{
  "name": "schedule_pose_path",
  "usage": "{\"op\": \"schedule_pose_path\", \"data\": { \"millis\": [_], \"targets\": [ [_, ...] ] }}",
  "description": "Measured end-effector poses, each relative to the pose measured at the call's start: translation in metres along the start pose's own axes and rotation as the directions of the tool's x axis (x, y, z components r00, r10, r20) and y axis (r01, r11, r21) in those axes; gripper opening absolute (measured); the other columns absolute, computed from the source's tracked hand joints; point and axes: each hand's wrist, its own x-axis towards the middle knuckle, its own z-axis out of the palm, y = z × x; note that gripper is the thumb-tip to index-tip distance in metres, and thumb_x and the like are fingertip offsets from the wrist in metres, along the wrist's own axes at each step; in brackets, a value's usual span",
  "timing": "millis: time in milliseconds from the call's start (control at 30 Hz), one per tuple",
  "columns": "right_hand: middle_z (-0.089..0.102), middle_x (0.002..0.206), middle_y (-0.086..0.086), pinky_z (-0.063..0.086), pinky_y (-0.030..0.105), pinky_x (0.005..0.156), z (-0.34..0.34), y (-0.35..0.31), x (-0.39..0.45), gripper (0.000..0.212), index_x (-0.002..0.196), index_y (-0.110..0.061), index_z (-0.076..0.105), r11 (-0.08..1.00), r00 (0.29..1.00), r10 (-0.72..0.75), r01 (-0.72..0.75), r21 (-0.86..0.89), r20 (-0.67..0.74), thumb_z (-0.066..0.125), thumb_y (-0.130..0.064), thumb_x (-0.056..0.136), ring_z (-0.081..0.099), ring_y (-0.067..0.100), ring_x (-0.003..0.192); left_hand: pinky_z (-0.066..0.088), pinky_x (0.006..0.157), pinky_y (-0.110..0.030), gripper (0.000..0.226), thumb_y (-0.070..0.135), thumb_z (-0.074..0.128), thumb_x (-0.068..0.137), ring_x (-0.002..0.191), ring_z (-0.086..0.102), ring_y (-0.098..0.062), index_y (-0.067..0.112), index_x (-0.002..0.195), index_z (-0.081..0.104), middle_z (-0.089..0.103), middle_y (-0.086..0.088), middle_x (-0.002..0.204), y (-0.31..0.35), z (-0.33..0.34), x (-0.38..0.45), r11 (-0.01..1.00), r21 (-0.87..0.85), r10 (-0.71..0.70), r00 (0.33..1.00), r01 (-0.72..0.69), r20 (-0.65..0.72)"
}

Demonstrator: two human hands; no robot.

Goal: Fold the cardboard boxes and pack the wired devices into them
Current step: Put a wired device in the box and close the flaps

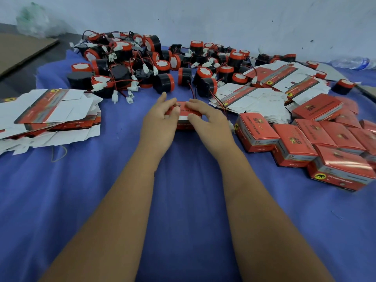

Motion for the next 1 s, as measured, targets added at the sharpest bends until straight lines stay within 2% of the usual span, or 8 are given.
{"op": "schedule_pose_path", "data": {
  "millis": [100,233,400,500,667,800,900,1000],
  "targets": [
    [0.050,0.141,-0.016,0.034,-0.003,0.087,-0.0026,0.0003,0.0010,0.037,0.131,-0.022,0.061,1.000,0.998,0.010,-0.010,-0.002,0.061,0.057,-0.017,0.095,0.042,-0.005,0.124,0.033,0.090,-0.007,0.047,0.011,0.045,0.100,0.137,0.031,0.001,0.020,0.146,0.047,0.021,0.013,0.163,-0.0003,-0.0002,0.0006,0.994,-0.085,-0.065,0.996,0.070,0.053],
    [0.047,0.142,-0.010,0.036,-0.002,0.089,-0.0048,0.0014,0.0011,0.041,0.134,-0.017,0.058,1.000,0.996,-0.011,0.009,0.022,0.084,0.059,-0.010,0.094,0.041,-0.002,0.125,0.026,0.077,0.010,0.057,0.001,0.041,0.097,0.143,0.022,-0.005,0.017,0.151,0.037,0.015,0.007,0.164,0.0004,-0.0005,0.0000,0.998,0.068,-0.011,0.996,0.005,0.085],
    [0.050,0.138,-0.002,0.032,-0.003,0.092,0.0001,0.0027,0.0010,0.038,0.132,-0.012,0.057,0.990,0.993,-0.108,0.111,-0.091,0.043,0.060,-0.007,0.095,0.042,-0.003,0.116,0.034,0.072,0.005,0.054,0.003,0.049,0.095,0.125,0.031,0.002,0.018,0.147,0.043,0.021,0.009,0.162,0.0013,-0.0005,0.0022,0.998,-0.040,-0.051,0.995,0.054,0.080],
    [0.054,0.134,0.000,0.032,-0.001,0.092,0.0009,0.0050,0.0026,0.036,0.130,-0.011,0.059,0.975,0.989,-0.148,0.148,-0.165,0.017,0.060,-0.007,0.094,0.045,0.000,0.114,0.035,0.091,-0.003,0.045,0.003,0.050,0.099,0.134,0.036,-0.005,0.021,0.140,0.052,0.028,0.005,0.161,0.0000,-0.0022,0.0016,1.000,0.000,0.004,0.999,-0.004,0.048],
    [0.054,0.116,-0.012,0.036,0.000,0.083,0.0014,0.0026,0.0028,0.030,0.127,-0.015,0.060,0.963,0.981,-0.190,0.179,-0.203,-0.037,0.058,-0.016,0.097,0.044,-0.009,0.099,0.050,0.102,-0.033,0.024,0.010,0.063,0.096,0.118,0.061,-0.013,0.029,0.111,0.063,0.066,0.000,0.126,-0.0020,-0.0042,0.0000,0.980,-0.199,0.014,0.997,-0.030,-0.079],
    [0.055,0.115,-0.017,0.038,0.002,0.080,0.0012,0.0033,0.0018,0.028,0.125,-0.021,0.061,0.984,0.989,-0.136,0.127,-0.125,-0.059,0.057,-0.020,0.098,0.049,-0.015,0.095,0.055,0.089,-0.027,0.023,0.009,0.068,0.092,0.105,0.066,-0.004,0.029,0.102,0.066,0.070,0.007,0.109,-0.0034,-0.0040,0.0001,0.953,-0.303,-0.009,0.995,-0.021,-0.098],
    [0.058,0.115,-0.019,0.044,0.009,0.084,0.0010,0.0023,0.0009,0.027,0.122,-0.024,0.059,0.996,0.993,-0.090,0.088,-0.030,-0.083,0.058,-0.016,0.096,0.053,-0.006,0.105,0.055,0.086,-0.024,0.023,0.006,0.069,0.090,0.109,0.065,-0.006,0.027,0.099,0.067,0.068,0.003,0.118,-0.0030,-0.0035,0.0013,0.942,-0.336,-0.018,0.993,-0.023,-0.119],
    [0.061,0.115,-0.011,0.052,0.031,0.089,-0.0013,-0.0005,0.0009,0.025,0.111,-0.022,0.056,0.994,0.992,-0.098,0.101,0.037,-0.084,0.056,-0.004,0.095,0.058,0.007,0.106,0.055,0.088,-0.021,0.027,0.000,0.068,0.089,0.113,0.060,-0.003,0.027,0.091,0.067,0.061,-0.002,0.134,-0.0002,-0.0038,0.0007,0.933,-0.360,-0.036,0.991,-0.013,-0.128]
  ]
}}
